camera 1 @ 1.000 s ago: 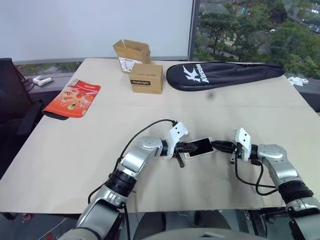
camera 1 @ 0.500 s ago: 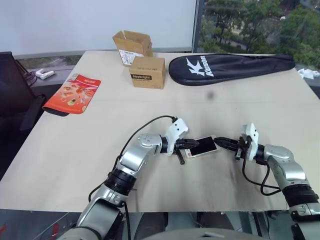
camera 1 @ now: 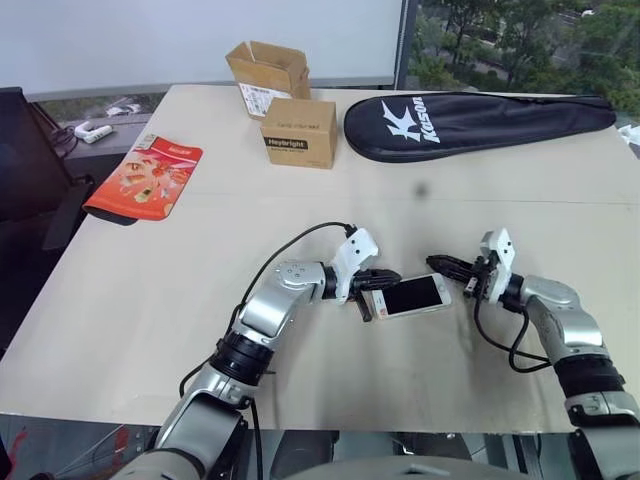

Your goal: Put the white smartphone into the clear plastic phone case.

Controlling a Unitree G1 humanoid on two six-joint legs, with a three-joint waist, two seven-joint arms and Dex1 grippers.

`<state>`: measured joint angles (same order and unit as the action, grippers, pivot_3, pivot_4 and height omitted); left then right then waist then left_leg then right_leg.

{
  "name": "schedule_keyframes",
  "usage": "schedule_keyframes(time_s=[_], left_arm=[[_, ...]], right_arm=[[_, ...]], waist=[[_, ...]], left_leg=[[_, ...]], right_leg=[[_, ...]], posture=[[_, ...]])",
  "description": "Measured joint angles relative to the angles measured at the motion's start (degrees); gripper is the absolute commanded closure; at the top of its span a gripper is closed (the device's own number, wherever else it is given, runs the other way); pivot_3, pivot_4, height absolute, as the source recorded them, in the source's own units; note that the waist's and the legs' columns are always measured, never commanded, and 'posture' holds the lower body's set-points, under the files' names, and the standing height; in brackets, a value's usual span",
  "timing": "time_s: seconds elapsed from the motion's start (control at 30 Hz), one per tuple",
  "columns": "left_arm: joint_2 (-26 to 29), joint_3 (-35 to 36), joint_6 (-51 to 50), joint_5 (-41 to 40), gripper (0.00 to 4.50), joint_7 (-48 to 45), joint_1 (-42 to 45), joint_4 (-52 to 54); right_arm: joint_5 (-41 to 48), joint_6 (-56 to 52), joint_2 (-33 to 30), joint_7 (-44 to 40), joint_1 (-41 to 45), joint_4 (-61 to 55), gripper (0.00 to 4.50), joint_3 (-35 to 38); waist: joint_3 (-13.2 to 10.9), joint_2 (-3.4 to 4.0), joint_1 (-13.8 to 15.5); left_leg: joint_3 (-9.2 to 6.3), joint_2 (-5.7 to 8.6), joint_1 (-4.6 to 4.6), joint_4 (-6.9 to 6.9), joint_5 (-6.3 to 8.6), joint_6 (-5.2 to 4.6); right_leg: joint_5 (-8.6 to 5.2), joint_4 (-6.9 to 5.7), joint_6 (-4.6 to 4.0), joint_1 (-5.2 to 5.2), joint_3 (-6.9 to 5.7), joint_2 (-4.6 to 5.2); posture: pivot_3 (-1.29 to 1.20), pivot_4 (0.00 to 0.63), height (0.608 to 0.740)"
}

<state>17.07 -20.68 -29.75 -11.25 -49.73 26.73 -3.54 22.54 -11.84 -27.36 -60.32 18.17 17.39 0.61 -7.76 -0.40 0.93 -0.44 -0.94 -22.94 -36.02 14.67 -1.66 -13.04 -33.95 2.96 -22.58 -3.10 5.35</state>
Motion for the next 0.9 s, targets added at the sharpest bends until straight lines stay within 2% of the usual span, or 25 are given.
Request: schedule_keyframes(time_s=[0.1, 0.3, 0.6, 0.67, 0.77, 0.9], left_arm=[[0.12, -0.05, 0.02, 0.0, 4.5, -0.1, -0.06, 0.11], [0.04, 0.26, 0.42, -0.03, 4.5, 0.28, -0.07, 0.11], [-0.18, 10.8, -0.46, -9.35, 4.5, -0.37, -3.9, 2.66], [1.07, 12.82, -1.47, -11.53, 4.5, -1.06, -3.92, 4.46], [5.84, 13.87, -1.57, -11.42, 4.5, -2.96, -5.0, 5.19], [9.62, 11.92, 0.18, -9.73, 4.5, -5.79, -7.52, 5.04]], right_arm=[[0.72, -1.21, -0.92, -1.25, -1.18, -1.28, 4.45, 0.45], [1.72, -0.45, 1.02, -0.14, -1.25, -1.07, 4.45, 2.39], [6.59, -1.94, 0.71, 1.32, -2.79, -3.44, 4.45, 8.6], [6.9, -2.92, 0.27, 0.98, -4.18, -5.39, 4.45, 8.58], [6.82, -3.6, -1.34, 0.14, -6.93, -7.62, 4.45, 8.24], [6.28, -3.67, -2.09, -0.5, -8.88, -9.68, 4.45, 7.06]], waist=[[-0.02, -0.01, 0.02], [-0.28, 0.06, 0.01], [-2.0, 0.08, -0.18], [-2.01, 0.09, -0.17], [-2.02, 0.1, -0.22], [-2.03, 0.1, -0.17]], left_leg=[[-0.07, 0.01, 0.01, -0.01, 0.0, 0.0], [-0.1, -0.03, 0.01, -0.24, 0.0, 0.01], [0.07, -0.14, -0.1, -0.45, -0.06, 0.09], [0.11, -0.15, -0.17, -0.45, -0.21, 0.35], [0.19, -0.15, -0.2, -0.44, -0.22, 0.37], [0.21, -0.13, -0.23, -0.51, -0.21, 0.36]], right_leg=[[0.06, -0.05, 0.28, 0.04, -0.02, -0.11], [0.07, -0.32, 0.3, 0.05, -0.01, -0.24], [0.08, -1.03, 0.33, -0.29, 0.05, -0.37], [0.08, -1.04, 0.33, -0.35, 0.0, -0.37], [0.05, -1.01, 0.37, -0.36, 0.01, -0.37], [0.05, -1.01, 0.38, -0.36, 0.03, -0.36]], posture=[[0.0, 0.15, 0.732], [0.0, 0.15, 0.732], [0.0, 0.15, 0.732], [0.0, 0.15, 0.732], [0.0, 0.15, 0.732], [0.0, 0.15, 0.732]])
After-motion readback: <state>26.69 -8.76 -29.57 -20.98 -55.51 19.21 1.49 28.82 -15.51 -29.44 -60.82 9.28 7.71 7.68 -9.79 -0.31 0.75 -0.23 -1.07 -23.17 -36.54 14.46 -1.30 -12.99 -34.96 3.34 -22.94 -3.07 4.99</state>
